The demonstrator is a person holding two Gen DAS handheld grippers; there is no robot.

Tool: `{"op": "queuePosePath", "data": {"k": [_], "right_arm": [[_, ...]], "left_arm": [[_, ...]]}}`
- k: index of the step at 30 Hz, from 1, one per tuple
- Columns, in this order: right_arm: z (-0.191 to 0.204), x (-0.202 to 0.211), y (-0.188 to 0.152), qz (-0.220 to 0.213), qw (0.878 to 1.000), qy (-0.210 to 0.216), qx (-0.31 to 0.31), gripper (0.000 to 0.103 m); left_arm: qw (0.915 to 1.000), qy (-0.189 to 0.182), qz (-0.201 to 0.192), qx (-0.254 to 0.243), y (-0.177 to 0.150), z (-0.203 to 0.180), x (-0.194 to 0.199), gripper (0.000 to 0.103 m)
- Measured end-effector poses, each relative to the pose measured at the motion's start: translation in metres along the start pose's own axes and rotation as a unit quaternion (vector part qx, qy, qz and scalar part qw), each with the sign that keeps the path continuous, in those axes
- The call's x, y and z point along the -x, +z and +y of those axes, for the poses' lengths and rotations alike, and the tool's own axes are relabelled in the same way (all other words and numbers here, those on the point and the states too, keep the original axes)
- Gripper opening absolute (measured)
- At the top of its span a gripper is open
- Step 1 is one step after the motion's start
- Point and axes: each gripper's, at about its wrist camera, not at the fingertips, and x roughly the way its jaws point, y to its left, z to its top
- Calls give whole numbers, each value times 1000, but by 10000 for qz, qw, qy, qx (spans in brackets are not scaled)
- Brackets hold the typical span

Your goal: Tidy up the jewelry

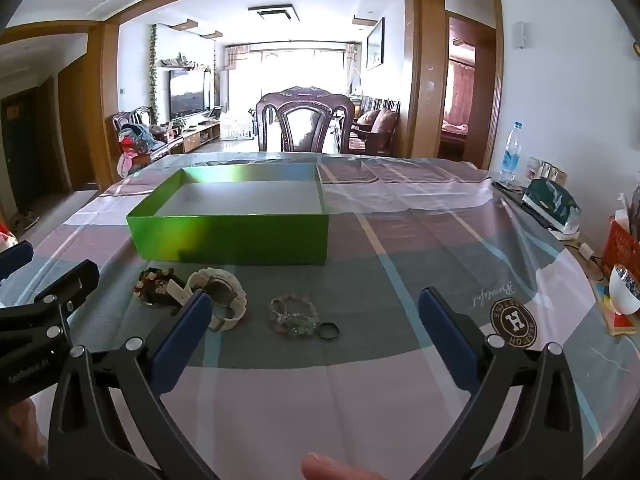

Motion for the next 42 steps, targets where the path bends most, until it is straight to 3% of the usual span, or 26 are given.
{"op": "queuePosePath", "data": {"k": [42], "right_arm": [[2, -3, -2, 37, 10000, 47, -31, 101]], "left_arm": [[10000, -20, 57, 45, 0, 1, 0, 99]]}}
